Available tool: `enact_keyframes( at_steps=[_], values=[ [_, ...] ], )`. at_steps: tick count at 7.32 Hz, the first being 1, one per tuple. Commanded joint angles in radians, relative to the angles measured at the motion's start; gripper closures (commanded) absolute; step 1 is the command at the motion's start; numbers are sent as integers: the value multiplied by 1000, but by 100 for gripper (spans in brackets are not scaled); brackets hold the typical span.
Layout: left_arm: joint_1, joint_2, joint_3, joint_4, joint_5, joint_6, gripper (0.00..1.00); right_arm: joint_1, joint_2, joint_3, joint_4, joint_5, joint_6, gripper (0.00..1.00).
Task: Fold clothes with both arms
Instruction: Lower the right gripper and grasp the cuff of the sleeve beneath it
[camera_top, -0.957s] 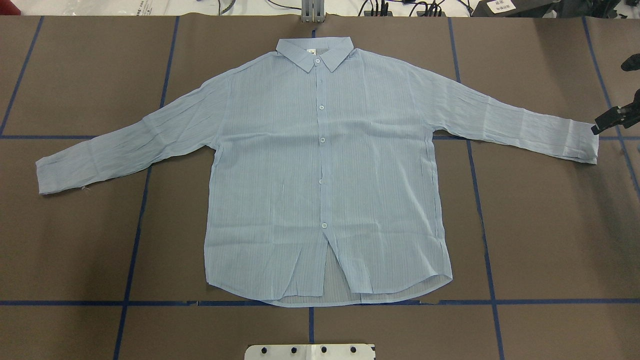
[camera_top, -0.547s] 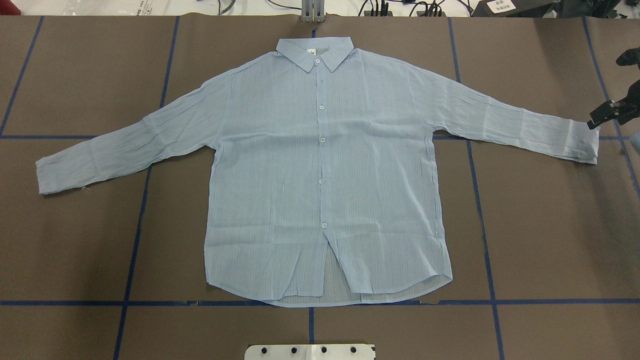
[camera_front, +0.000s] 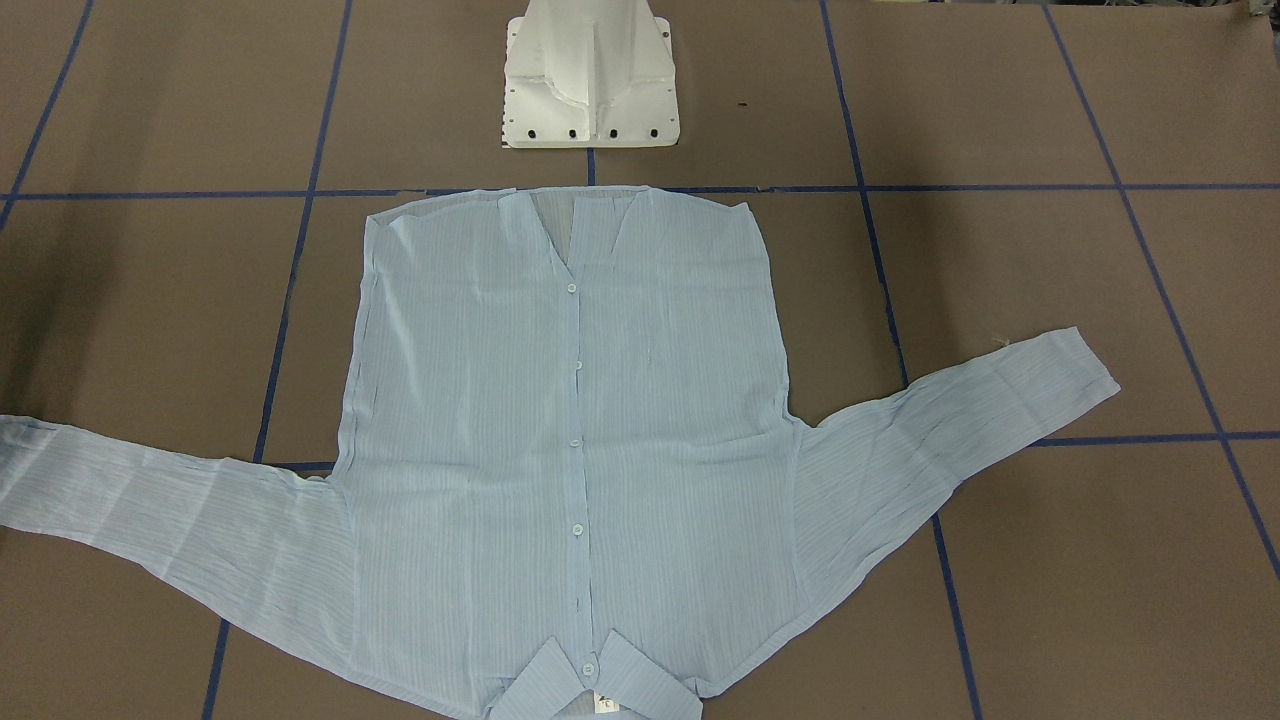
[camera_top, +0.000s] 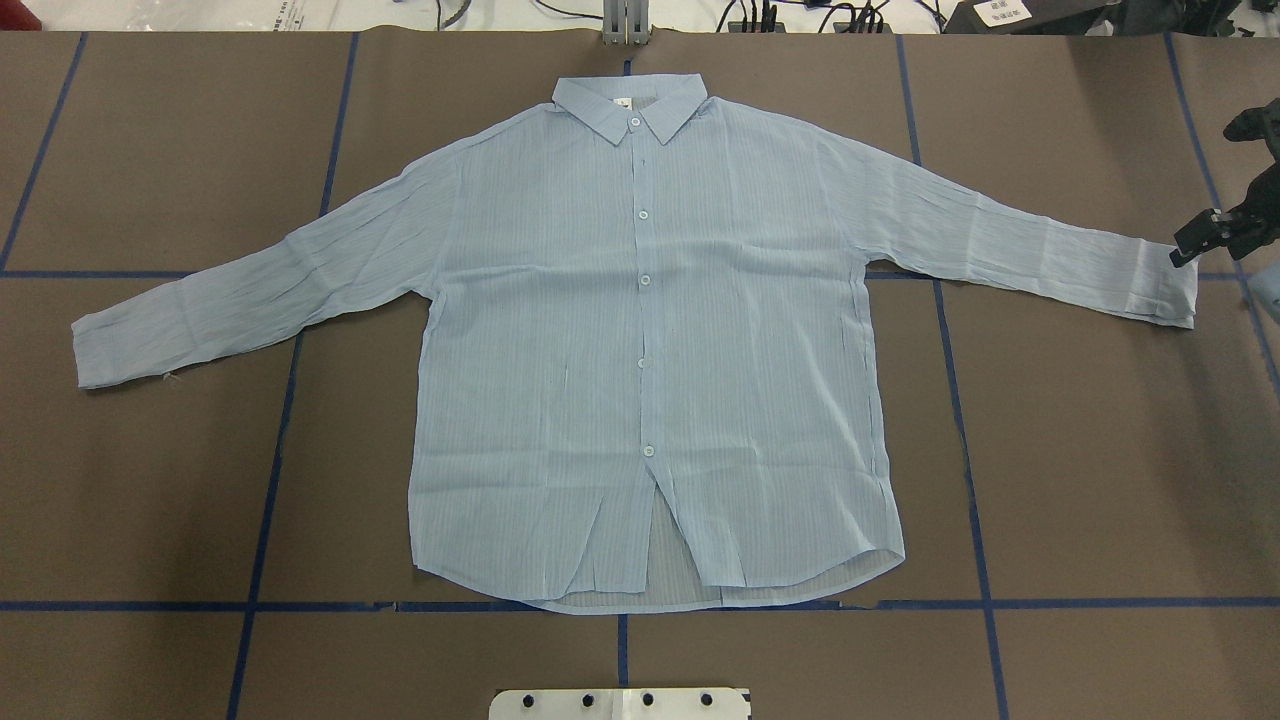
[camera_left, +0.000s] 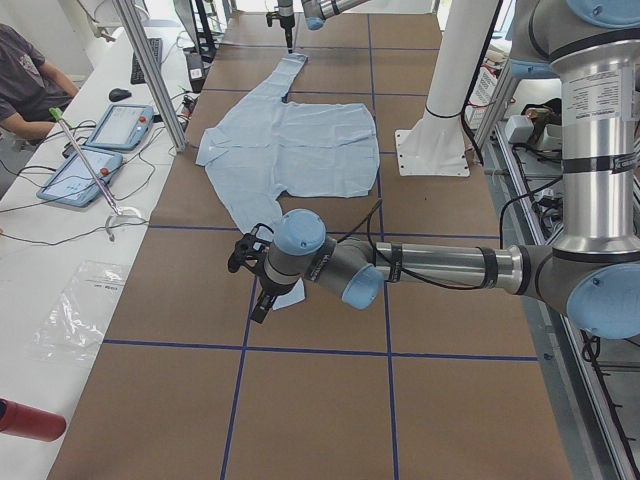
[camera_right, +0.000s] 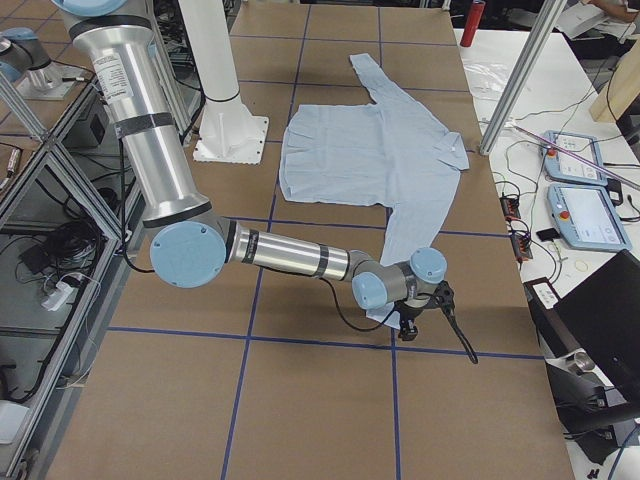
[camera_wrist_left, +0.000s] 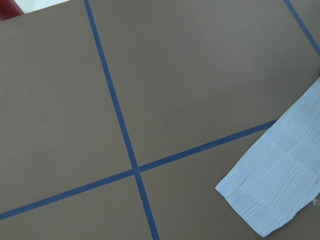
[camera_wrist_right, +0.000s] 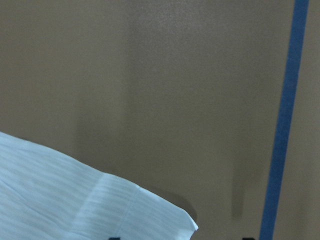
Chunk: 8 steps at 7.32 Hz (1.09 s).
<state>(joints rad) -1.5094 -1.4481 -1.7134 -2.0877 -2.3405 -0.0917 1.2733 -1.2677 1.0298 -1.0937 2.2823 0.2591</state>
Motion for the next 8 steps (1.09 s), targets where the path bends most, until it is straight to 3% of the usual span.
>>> enact_keyframes(
  at_steps=[1,4,5,6,7,8],
  values=[
    [0,0,0,0,1,1,0,-8,2,-8,-2,-1,0,21],
    [-2,0,0,0,1,1,0,-19,8,-16,-3,-1,0,29],
    [-2,0,-2,0,1,0,0,-20,8,-16,-3,-1,2,43],
    [-2,0,-2,0,1,1,0,-20,8,-16,-3,-1,2,67],
    [-2,0,-2,0,1,1,0,-20,8,-16,-3,-1,3,100],
    [-3,0,-3,0,1,1,0,-19,10,-14,-3,0,6,100]
  ],
)
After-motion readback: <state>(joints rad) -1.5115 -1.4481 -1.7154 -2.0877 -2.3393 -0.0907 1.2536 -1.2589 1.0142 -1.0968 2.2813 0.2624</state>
